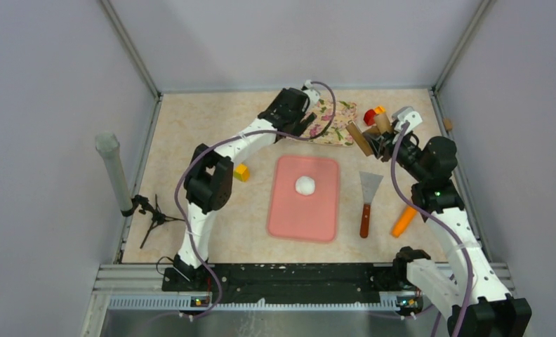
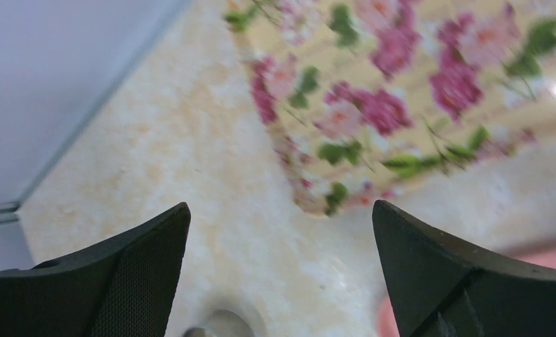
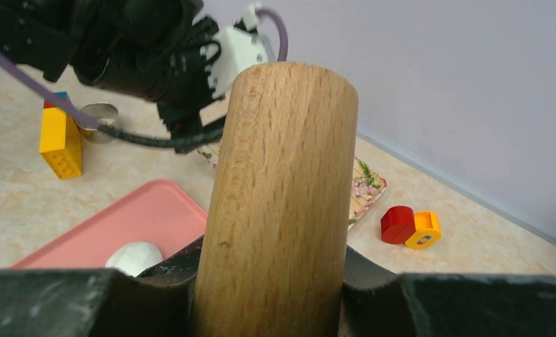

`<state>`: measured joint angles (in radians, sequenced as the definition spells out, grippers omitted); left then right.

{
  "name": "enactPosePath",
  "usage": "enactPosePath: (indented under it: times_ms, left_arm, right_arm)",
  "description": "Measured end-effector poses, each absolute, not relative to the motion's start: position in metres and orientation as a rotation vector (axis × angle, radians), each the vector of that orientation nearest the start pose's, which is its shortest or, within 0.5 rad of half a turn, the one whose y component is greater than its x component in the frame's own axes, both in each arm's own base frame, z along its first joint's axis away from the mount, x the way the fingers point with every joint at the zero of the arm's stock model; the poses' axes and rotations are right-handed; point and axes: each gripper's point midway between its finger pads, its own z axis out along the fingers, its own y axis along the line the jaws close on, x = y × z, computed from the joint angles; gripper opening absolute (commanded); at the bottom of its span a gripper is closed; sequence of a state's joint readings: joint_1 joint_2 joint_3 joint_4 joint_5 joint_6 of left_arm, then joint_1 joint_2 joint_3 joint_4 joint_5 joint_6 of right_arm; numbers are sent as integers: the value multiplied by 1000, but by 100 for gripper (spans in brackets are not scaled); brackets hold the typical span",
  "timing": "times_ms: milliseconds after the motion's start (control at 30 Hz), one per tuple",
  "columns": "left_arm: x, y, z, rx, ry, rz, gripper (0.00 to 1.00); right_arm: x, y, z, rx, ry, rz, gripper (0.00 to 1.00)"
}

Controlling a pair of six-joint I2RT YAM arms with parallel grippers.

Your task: Roll out the dumpling wrappers from the dough

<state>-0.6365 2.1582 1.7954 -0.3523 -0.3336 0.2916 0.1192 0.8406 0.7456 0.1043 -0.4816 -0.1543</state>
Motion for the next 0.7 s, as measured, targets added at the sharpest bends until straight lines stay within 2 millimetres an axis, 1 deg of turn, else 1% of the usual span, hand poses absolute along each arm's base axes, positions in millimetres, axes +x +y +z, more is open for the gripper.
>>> enactPosePath:
  times_ms: [100, 133, 200, 233, 300, 400, 467, 500, 600, 700]
  left_arm:
    - [530, -269, 154, 739, 2006, 274, 99]
    - [541, -265, 162, 709, 1983, 298, 99]
    - [560, -257, 167, 668, 1953, 355, 99]
    - [569, -253, 162, 662, 1949, 390, 99]
    - [581, -245, 143, 676, 1956, 457, 99]
    - [589, -235, 98, 743, 2001, 556, 99]
    - [588, -231, 67, 800, 2039, 601, 99]
    - [593, -228, 69, 784, 2020, 638, 99]
    - [589, -227, 69, 813, 2031, 658, 99]
    - [588, -218, 68, 807, 2054, 677, 99]
  right_arm:
    - [315, 115, 307, -588, 1461, 354, 0]
    - [315, 115, 306, -589, 1459, 354, 0]
    - [315, 116, 304, -591, 1462, 358, 0]
    - [314, 116, 303, -593, 1465, 360, 0]
    - [315, 116, 301, -595, 1468, 363, 0]
    - [315, 117, 301, -597, 1469, 366, 0]
    - [315, 117, 301, -599, 1468, 368, 0]
    - [314, 117, 300, -599, 1470, 369, 0]
    - [314, 118, 299, -603, 1470, 374, 0]
    - [314, 119, 300, -608, 1464, 379, 0]
